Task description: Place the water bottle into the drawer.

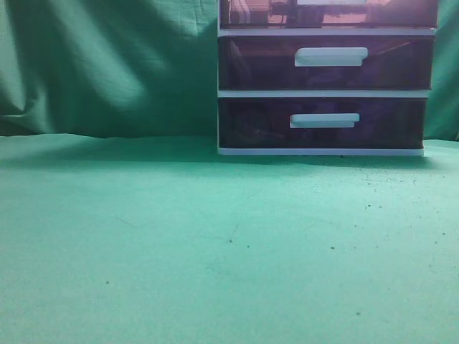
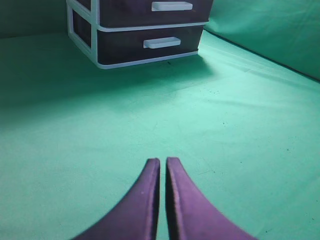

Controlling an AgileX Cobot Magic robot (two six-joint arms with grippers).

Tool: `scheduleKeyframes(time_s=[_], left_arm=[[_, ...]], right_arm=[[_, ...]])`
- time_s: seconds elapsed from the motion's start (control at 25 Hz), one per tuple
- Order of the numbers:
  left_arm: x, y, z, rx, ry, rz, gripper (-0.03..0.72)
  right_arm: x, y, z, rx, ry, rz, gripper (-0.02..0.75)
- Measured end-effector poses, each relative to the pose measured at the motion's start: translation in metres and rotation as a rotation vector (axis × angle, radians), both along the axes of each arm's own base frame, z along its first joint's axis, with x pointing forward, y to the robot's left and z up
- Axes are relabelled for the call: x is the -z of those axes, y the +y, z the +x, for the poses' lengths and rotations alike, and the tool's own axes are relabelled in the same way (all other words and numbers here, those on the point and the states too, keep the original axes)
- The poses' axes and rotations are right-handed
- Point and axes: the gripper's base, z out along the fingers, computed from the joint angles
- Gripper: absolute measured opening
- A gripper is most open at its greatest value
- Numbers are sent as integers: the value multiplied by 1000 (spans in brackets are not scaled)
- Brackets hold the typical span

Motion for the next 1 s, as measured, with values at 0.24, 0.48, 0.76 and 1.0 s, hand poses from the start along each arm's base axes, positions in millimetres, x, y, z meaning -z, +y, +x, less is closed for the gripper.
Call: scheduleKeyframes(time_s=[0.24, 0.48, 0.76, 1.0], left_arm=[[0, 0, 0, 0, 0, 0, 0], [0, 0, 0, 0, 0, 0, 0], [0, 0, 0, 0, 0, 0, 0], [0, 0, 0, 0, 0, 0, 0]], right_arm=[[34, -6, 18, 172, -7, -9, 0], [89, -18, 29, 349, 28, -50, 0], [109, -28, 32, 457, -57, -132, 0], [106, -42, 22, 531, -151, -111, 0]])
